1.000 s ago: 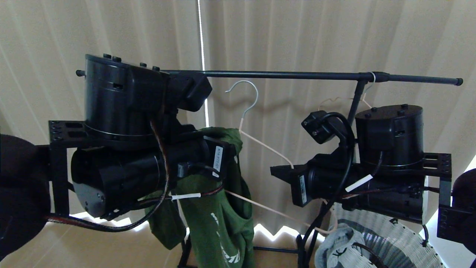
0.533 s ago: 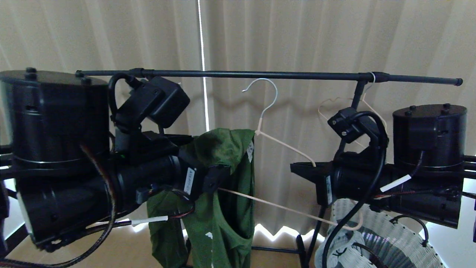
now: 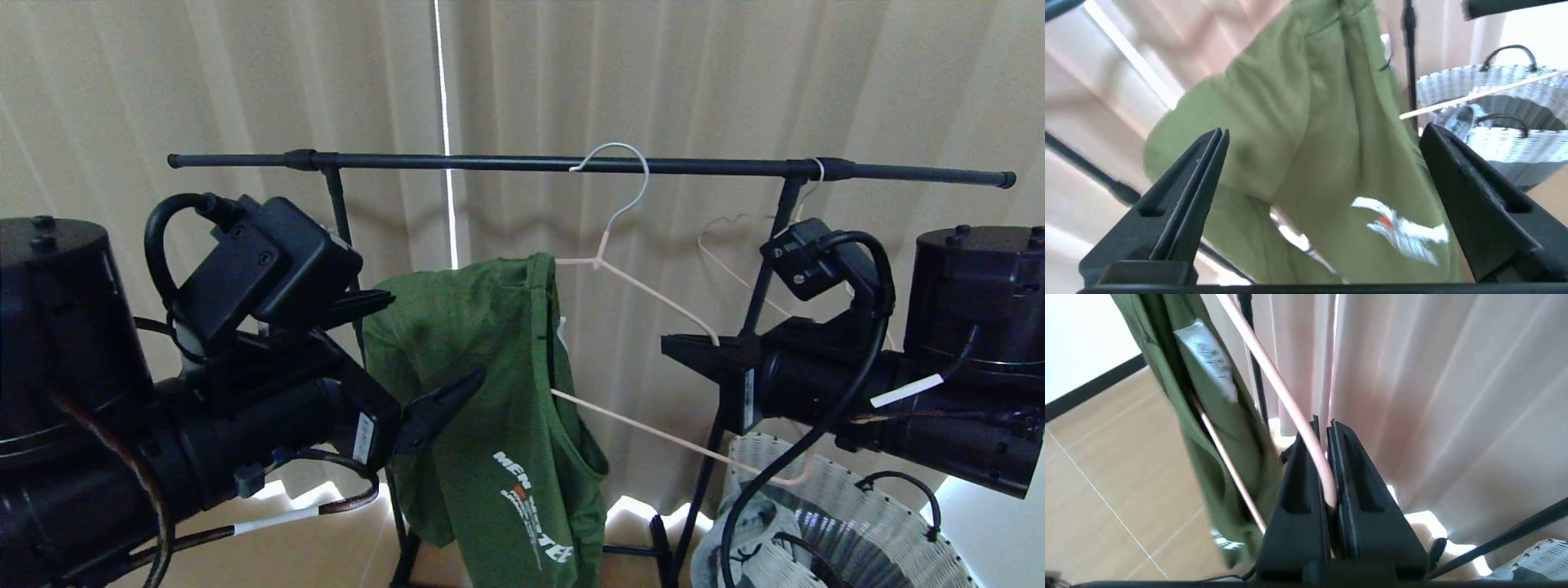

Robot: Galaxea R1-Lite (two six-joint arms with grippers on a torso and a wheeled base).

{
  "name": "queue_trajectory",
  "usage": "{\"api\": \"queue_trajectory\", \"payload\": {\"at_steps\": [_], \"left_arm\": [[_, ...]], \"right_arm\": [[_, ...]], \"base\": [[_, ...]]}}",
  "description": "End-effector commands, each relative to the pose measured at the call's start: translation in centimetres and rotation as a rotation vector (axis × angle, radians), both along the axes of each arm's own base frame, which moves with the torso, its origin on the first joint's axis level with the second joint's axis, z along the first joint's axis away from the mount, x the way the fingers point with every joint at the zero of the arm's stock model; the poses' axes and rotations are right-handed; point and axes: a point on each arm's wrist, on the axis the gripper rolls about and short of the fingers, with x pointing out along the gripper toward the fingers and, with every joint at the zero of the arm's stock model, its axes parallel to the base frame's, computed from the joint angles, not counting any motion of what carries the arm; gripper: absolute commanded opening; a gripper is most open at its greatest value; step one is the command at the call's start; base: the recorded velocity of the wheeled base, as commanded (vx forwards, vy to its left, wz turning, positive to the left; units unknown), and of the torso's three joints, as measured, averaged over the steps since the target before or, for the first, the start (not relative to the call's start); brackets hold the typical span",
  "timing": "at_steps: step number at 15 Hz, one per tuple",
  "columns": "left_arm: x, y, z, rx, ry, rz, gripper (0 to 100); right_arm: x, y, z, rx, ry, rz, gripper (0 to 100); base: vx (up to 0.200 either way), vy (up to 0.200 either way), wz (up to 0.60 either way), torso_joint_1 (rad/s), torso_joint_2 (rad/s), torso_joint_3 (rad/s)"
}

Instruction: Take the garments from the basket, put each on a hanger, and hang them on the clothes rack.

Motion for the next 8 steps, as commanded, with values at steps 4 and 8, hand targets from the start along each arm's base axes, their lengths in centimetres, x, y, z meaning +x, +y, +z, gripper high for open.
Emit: {"api": "queue_trajectory", "payload": {"at_steps": [4,8], "left_arm": [[0.6,2.0,1.7,0.066,-0.151,-0.037,100],[2.4,3.0,1.4,0.264,-0.276,-0.121,100]], "right_arm": [[-0.9,-0.6,-0.2,-0.045,-0.03,0.038,0],[-1.1,-0.6,0.0,-0.037,-0.035,0.09,0]], "base": [[0.0,0.0,0.0,0.0,0.0,0.0],[0.0,0.0,0.0,0.0,0.0,0.0]]}}
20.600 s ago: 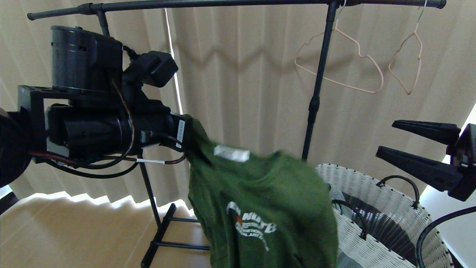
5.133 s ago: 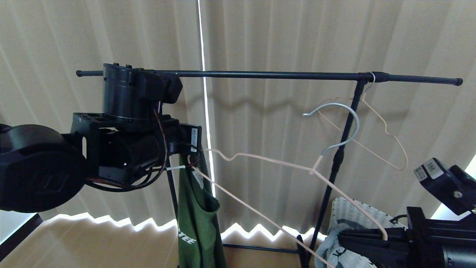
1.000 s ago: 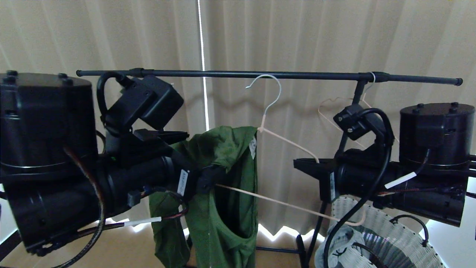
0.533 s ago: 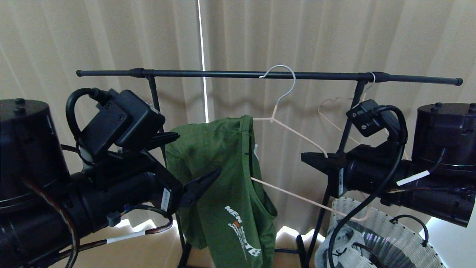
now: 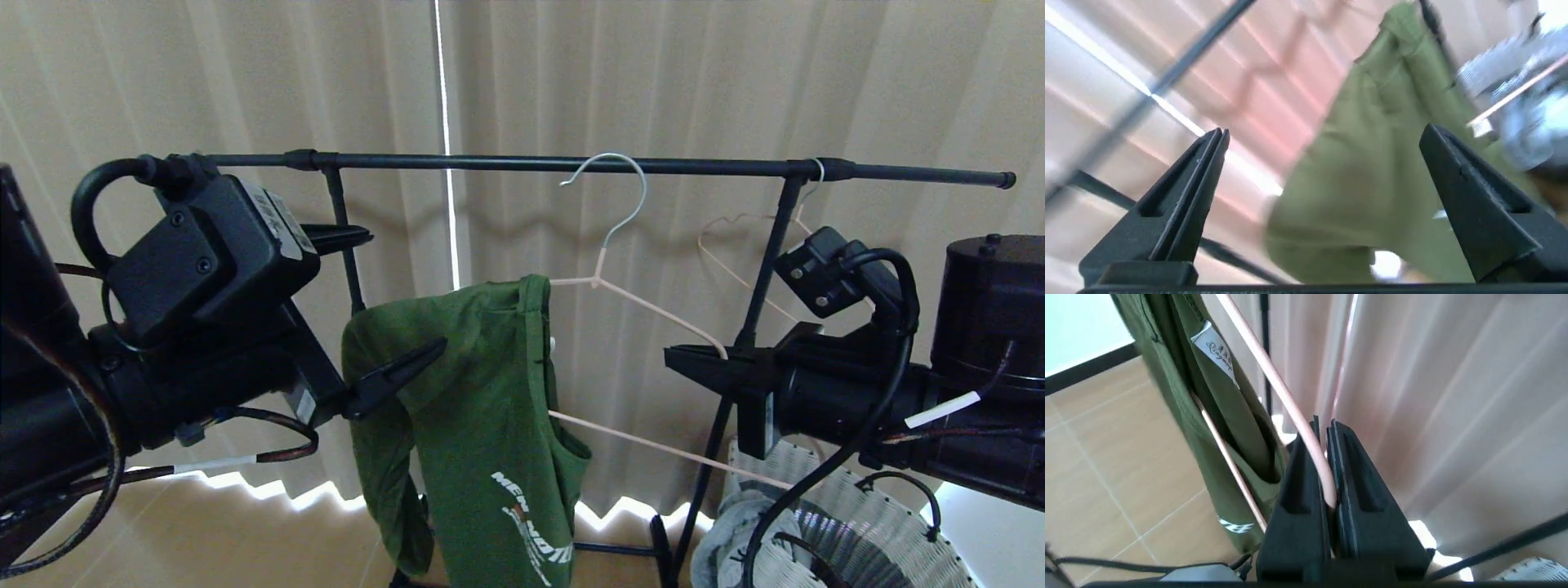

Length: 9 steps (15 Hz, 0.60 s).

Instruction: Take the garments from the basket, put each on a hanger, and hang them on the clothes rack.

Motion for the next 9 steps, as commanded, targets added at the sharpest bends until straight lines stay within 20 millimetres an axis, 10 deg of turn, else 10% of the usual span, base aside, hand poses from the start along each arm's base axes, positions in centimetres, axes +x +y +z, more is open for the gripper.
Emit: {"api": "queue_trajectory", "payload": {"at_steps": [1,9], "left_arm": [[1.1,-0.3,-0.4,0.023,0.012,0.005,100],[3.8,-2.2,-0.8,0.091,-0.009,-0.012,100]], "right_arm": [[-0.1,0.0,0.2,0.012,-0.011,0.012,0],[-0.4,0.5,0.3,0.014,-0.065,0.084,0]], "base": [[0.0,0.0,0.0,0.0,0.0,0.0],[0.0,0.0,0.0,0.0,0.0,0.0]]}}
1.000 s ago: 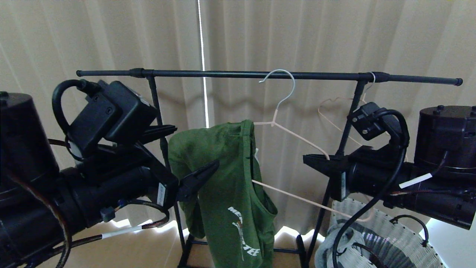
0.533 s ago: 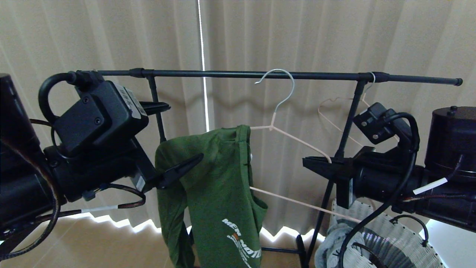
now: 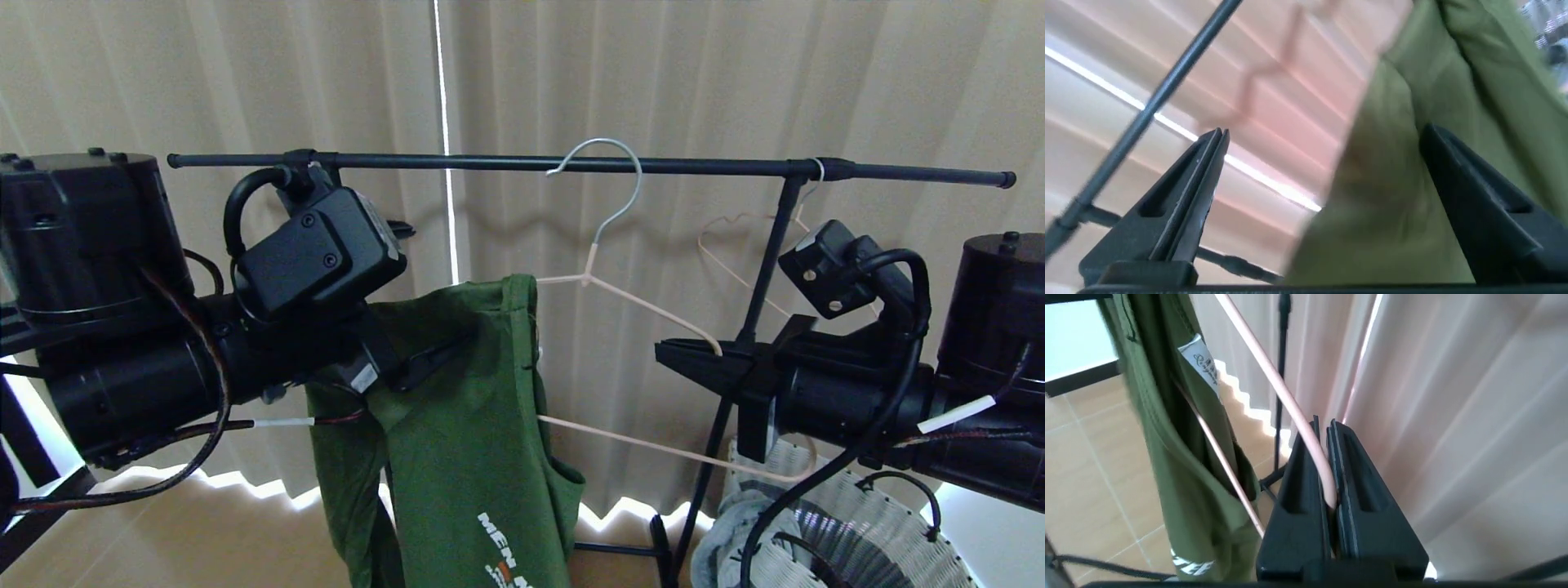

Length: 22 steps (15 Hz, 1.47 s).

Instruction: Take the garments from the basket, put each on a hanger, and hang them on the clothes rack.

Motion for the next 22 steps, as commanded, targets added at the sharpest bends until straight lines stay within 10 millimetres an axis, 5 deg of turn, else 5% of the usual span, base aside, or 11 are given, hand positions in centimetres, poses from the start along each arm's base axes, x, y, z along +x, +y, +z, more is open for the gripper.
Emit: {"api": "queue_trajectory", "payload": {"at_steps": [1,6,7,18,19,22], "left_arm": [[0.57,-0.35,-0.4,0.018,0.007,-0.001,100],[1.0,-0.61,-0.37,0.019,0.006,-0.002,100],[1.02,-0.63,-0.45,0.021,0.008,-0.002,0],[1.0,-0.56,-0.67,0.02,0.018,0.004,0],[0.96,-0.58,-0.8,0.022,0.023,0.004,0],[0.98,-0.4,-1.28,0.016,0.005,0.028,0]], "right_arm": [[-0.15,0.25,0.04,0.005,-0.007,0.013,0],[-0.5,0.8,-0.1,0.01,-0.015,0.041,0],[-0.52,0.81,-0.14,0.01,-0.013,0.047,0],[-0.68,0.79,-0.1,0.017,-0.022,0.058,0],[-0.72,0.72,-0.19,0.015,-0.019,0.056,100],[-0.6,0.42,-0.08,0.016,-0.024,0.041,100]], "base": [[0.0,0.0,0.0,0.0,0.0,0.0],[0.0,0.0,0.0,0.0,0.0,0.0],[0.0,0.0,0.0,0.0,0.0,0.0],[0.0,0.0,0.0,0.0,0.0,0.0],[0.0,0.0,0.0,0.0,0.0,0.0],[0.0,0.0,0.0,0.0,0.0,0.0]]}}
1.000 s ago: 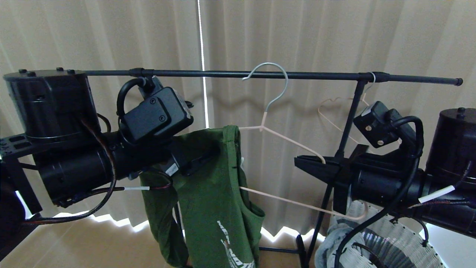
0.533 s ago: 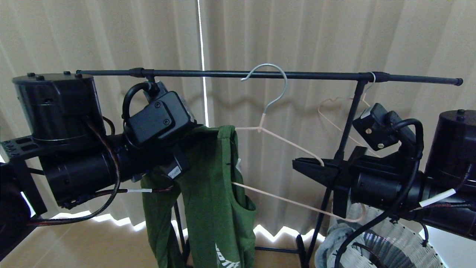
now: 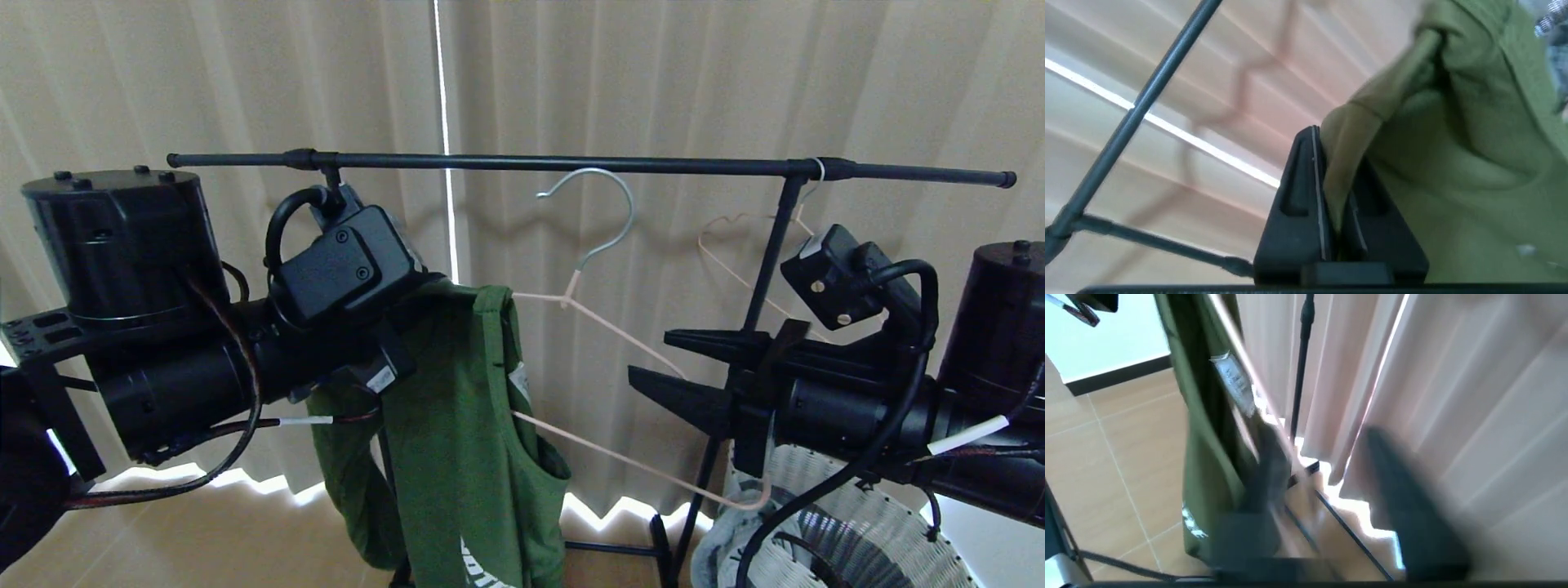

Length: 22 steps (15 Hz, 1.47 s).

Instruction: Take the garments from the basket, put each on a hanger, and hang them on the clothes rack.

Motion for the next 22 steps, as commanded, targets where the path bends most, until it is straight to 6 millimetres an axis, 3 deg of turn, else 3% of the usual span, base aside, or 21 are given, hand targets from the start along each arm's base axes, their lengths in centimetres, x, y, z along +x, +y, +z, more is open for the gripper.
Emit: {"api": "queue_trajectory", "payload": {"at_steps": [1,3,6,10,17,22], "left_arm": [[0.0,0.2,-0.2,0.002,0.003,0.017,0],[0.0,0.6,-0.3,0.012,0.001,0.118,0],[0.6,1.5,-0.6,0.002,0.017,0.26,0],[0.6,1.8,-0.4,-0.038,0.031,0.333,0],[0.8,1.3,1.1,-0.196,0.057,0.333,0],[0.3,-0.5,2.6,-0.345,0.085,0.261,0]], "right_arm": [[0.1,-0.3,0.1,0.0,-0.002,-0.012,100],[0.4,-0.9,0.1,0.0,-0.004,-0.044,100],[1.3,-3.5,-1.4,-0.097,-0.02,-0.132,100],[0.3,-4.5,-2.3,-0.132,-0.008,-0.143,100],[-0.1,-4.0,-2.6,-0.106,0.025,-0.115,100],[-0.7,-1.4,-2.3,-0.011,0.081,-0.033,100]], "base": [[0.0,0.0,0.0,0.0,0.0,0.0],[0.0,0.0,0.0,0.0,0.0,0.0],[0.0,0.0,0.0,0.0,0.0,0.0],[0.0,0.0,0.0,0.0,0.0,0.0],[0.0,0.0,0.0,0.0,0.0,0.0],[0.0,0.0,0.0,0.0,0.0,0.0]]}}
